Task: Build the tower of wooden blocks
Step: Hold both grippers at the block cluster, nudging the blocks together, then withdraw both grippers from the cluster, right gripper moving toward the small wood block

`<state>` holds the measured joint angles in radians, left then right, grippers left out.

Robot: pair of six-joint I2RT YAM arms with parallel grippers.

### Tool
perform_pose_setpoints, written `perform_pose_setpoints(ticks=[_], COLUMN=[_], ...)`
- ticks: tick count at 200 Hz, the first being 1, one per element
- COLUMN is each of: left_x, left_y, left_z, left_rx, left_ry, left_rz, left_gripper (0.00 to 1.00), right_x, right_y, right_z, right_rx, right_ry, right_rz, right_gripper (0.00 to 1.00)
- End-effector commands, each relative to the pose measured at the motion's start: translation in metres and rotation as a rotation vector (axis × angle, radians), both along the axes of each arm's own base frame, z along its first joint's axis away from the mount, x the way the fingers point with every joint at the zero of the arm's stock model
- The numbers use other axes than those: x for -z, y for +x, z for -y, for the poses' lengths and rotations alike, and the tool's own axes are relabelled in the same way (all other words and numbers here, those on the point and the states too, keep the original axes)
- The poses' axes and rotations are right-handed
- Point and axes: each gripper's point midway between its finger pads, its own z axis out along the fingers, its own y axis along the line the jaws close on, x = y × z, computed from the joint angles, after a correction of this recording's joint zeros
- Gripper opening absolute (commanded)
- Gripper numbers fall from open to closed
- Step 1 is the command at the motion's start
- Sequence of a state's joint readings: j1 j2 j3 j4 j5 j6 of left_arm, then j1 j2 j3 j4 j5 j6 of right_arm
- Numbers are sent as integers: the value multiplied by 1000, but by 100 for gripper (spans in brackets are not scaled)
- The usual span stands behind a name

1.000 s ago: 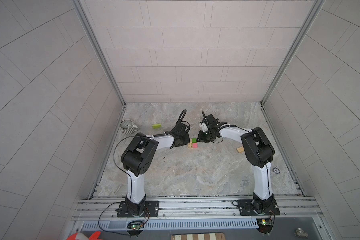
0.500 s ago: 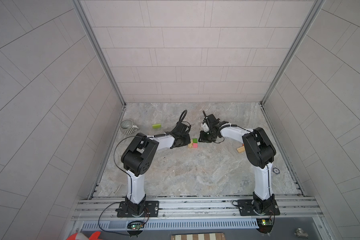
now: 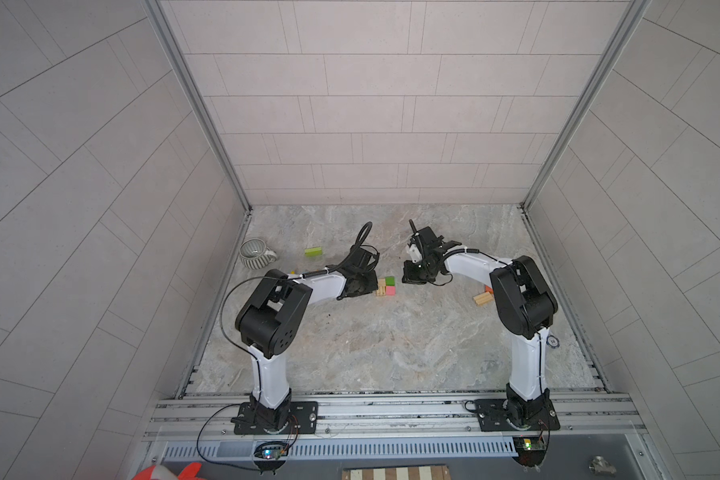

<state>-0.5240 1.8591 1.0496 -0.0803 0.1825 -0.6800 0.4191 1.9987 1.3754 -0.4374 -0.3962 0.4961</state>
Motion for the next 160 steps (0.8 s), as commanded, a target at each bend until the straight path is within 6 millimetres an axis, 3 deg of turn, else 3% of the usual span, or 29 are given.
perform_pose_setpoints(ticks=[1,13,30,50,95,126,160], left_x=[-17,-25,-39,-53,-70,-69,-55], left_y=[-5,-7,-11,-19,-46,-64,-79], left_z=[-8,-12,-19,-26,-44,-53,-58], left_rx=[0,0,-5,-12,-23,-21,0], left_ry=[12,17,29,33,31,18,26], left_rz=[35,54,83,113,180,195,164], left_gripper=[0,1,11,38,82,91,95], right_x=[-20,-29,-42,-53,-54,-54,-50], right_y=[-6,-10,-15,-24,-53,-79,-96], right_z=[15,23,39,66,146,196,221], right_rx=[11,21,52,110,362,558,660], right_ry=[-37,-60,-104,-164,-190,-221,-257], right_rz=[33,51,72,80,31,34,39], right_gripper=[19,24,31,38,58,65,67])
